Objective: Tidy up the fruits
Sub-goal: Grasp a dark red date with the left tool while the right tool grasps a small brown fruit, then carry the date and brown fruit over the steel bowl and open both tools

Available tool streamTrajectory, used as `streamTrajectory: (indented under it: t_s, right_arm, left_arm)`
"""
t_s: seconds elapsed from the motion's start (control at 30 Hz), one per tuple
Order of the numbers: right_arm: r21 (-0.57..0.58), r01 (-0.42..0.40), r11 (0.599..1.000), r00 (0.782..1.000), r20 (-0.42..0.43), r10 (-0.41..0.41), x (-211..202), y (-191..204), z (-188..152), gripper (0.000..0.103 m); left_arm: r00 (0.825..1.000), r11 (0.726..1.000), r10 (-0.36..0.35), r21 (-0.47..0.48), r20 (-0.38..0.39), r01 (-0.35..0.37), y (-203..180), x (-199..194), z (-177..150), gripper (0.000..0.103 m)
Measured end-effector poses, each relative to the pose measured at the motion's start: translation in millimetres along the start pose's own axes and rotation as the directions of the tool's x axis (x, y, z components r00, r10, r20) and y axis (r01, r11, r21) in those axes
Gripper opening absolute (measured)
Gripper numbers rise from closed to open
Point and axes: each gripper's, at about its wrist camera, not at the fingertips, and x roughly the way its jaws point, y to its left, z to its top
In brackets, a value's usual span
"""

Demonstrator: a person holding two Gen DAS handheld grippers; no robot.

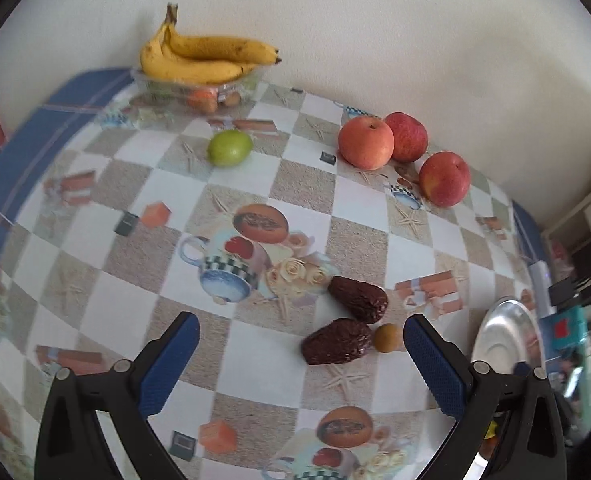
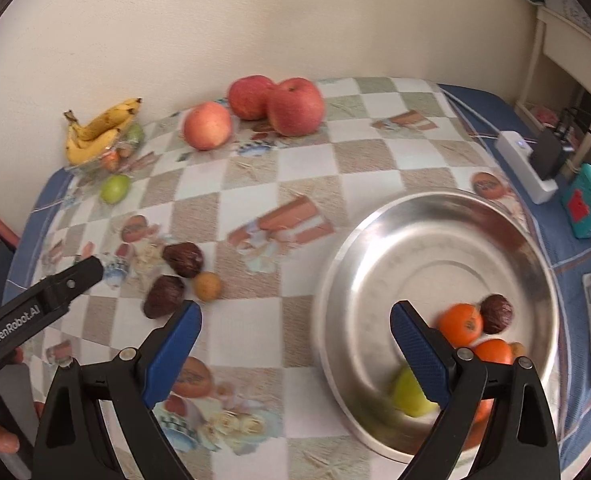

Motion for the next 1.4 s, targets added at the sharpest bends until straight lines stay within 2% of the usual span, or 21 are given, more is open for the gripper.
streamTrajectory:
  t_s: [0.1, 0.17, 0.2, 0.23, 0.3, 0.37, 0.43, 0.6, 0.67, 0.73, 0.97, 1.07, 1.2, 1.27, 1.4]
  right_arm:
    - [-0.02, -0.037, 0.999, 0.999, -0.007, 0.037, 12.4, 18.3, 5.1, 0.094]
    - [-0.031, -0.048, 0.998, 0.999, -0.023, 0.047, 22.9, 26.4, 6.5, 0.083]
    - [-0.034, -0.051, 0.998, 0.998, -0.034, 0.05, 29.8, 29.9, 6.8, 0.07]
    - [-0.035, -0.047, 0.998, 0.998, -0.048, 0.046, 37.1, 32.8, 6.8, 0.063]
    - [-0.036, -0.049, 0.998, 0.996, -0.074, 0.046, 51.4, 35.5, 6.1, 0.063]
    - [-0.032, -0.072, 0.997, 0.993, -0.098, 0.068, 63.8, 37.1, 4.4, 0.061]
    - [-0.031, -0.076, 0.997, 0.991, -0.116, 0.072, 73.5, 39.0, 2.8, 0.057]
    - [-0.022, -0.094, 0.995, 0.987, -0.132, 0.09, 85.2, 40.2, 1.6, 0.043]
    - [-0.017, -0.11, 0.994, 0.985, -0.138, 0.107, 87.7, 40.9, 1.2, 0.039]
    - [-0.015, -0.132, 0.991, 0.982, -0.135, 0.129, 88.6, 42.6, -0.1, 0.027]
    - [0.013, -0.126, 0.992, 0.985, -0.117, 0.127, 75.0, 31.6, -3.0, 0.026]
    - [0.041, -0.114, 0.993, 0.989, -0.089, 0.117, 60.7, 17.0, -0.3, 0.026]
    - [0.129, -0.09, 0.988, 0.995, -0.039, 0.096, 37.7, -16.0, 6.6, 0.025]
    - [0.18, -0.069, 0.981, 0.997, -0.026, 0.074, 27.6, -35.8, 9.0, 0.025]
    - [0.261, 0.035, 0.965, 0.999, -0.029, -0.029, 9.0, -77.7, 7.8, 0.026]
  left_arm:
    - [0.998, 0.999, -0.043, -0.027, -0.052, 0.041, 1.2, 15.9, -1.0, 0.103]
    - [0.994, 0.997, -0.064, -0.052, -0.086, 0.06, 3.3, 26.8, -2.4, 0.102]
    - [0.991, 0.995, -0.08, -0.074, -0.105, 0.072, 5.2, 32.7, -3.3, 0.101]
    - [0.988, 0.992, -0.092, -0.095, -0.123, 0.081, 6.7, 37.6, -4.5, 0.101]
    - [0.981, 0.987, -0.117, -0.13, -0.154, 0.097, 8.8, 47.5, -6.4, 0.097]
    - [0.976, 0.984, -0.125, -0.145, -0.178, 0.099, 8.5, 55.5, -6.8, 0.087]
    - [0.973, 0.983, -0.13, -0.155, -0.192, 0.101, 8.4, 60.8, -7.4, 0.085]
    - [0.964, 0.977, -0.155, -0.18, -0.217, 0.116, 8.2, 68.7, -11.0, 0.071]
    - [0.959, 0.974, -0.176, -0.179, -0.224, 0.137, 6.5, 69.2, -11.6, 0.06]
    - [0.95, 0.965, -0.208, -0.204, -0.233, 0.162, 7.8, 69.8, -12.8, 0.057]
    - [0.957, 0.969, -0.189, -0.198, -0.218, 0.147, 3.5, 61.1, -15.6, 0.056]
    - [0.955, 0.964, -0.223, -0.189, -0.198, 0.186, -6.4, 50.3, -14.8, 0.056]
    - [0.949, 0.962, -0.262, -0.124, -0.174, 0.243, -35.5, 34.3, -15.0, 0.056]
    - [0.945, 0.962, -0.274, -0.068, -0.18, 0.266, -56.6, 29.8, -19.3, 0.056]
    - [0.92, 0.943, -0.318, 0.024, -0.228, 0.331, -102.0, 32.3, -36.1, 0.056]
